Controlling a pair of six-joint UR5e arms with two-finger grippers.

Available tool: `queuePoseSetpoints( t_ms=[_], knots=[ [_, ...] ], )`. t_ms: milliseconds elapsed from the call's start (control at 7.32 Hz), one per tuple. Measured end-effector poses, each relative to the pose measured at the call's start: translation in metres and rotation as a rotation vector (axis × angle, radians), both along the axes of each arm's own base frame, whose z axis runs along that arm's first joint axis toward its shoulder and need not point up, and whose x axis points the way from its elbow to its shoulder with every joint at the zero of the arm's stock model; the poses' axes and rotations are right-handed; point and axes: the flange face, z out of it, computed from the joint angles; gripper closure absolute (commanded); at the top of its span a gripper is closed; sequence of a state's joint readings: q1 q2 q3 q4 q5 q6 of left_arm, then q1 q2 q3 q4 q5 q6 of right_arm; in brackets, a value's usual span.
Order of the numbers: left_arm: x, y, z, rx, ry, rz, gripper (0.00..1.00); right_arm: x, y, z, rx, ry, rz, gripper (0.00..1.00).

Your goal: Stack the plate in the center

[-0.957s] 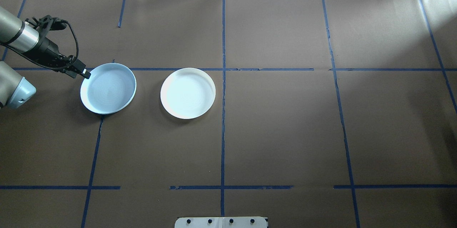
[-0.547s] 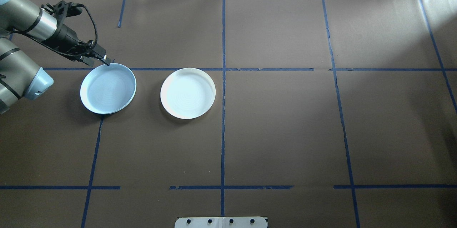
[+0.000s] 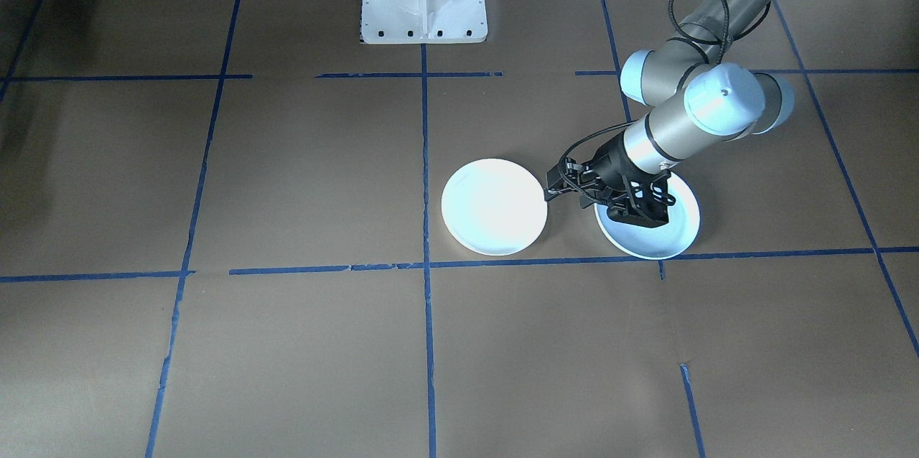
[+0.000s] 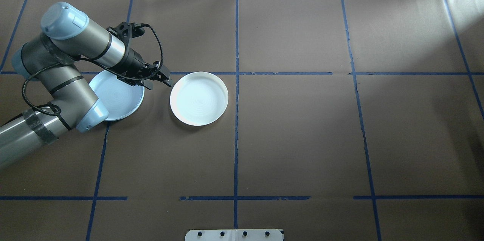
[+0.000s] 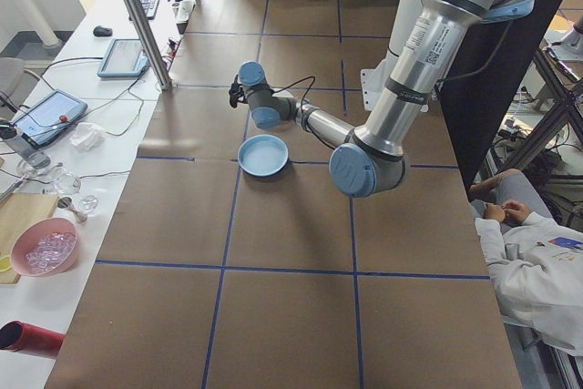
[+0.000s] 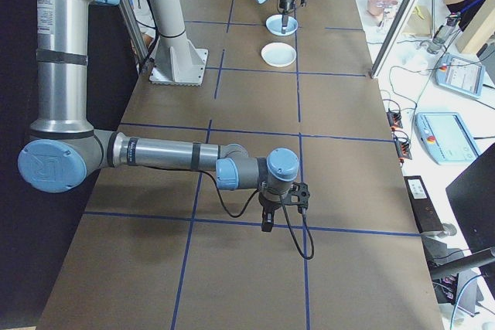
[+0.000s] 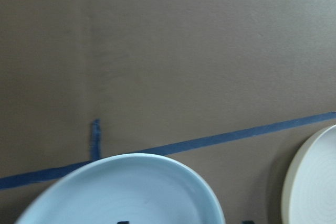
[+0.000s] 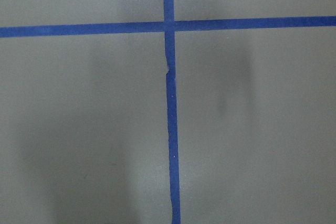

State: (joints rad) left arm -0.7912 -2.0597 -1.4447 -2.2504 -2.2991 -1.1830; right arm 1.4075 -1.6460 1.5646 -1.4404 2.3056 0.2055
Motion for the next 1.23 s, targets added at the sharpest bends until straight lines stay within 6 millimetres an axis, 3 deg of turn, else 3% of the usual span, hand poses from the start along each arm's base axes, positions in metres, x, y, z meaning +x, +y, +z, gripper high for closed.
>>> queuePoseSetpoints(
  t_ms=[683, 1230],
  knots=[
    [0.036, 0.016, 0.012, -0.041, -0.086, -0.010, 0.35, 0.000, 0.000, 0.000, 0.000, 0.000, 0.000, 0.00],
    [0.052, 0.026, 0.010, -0.026, -0.077, 0.008, 0.65, 0.000, 0.000, 0.000, 0.000, 0.000, 0.000, 0.00]
  ],
)
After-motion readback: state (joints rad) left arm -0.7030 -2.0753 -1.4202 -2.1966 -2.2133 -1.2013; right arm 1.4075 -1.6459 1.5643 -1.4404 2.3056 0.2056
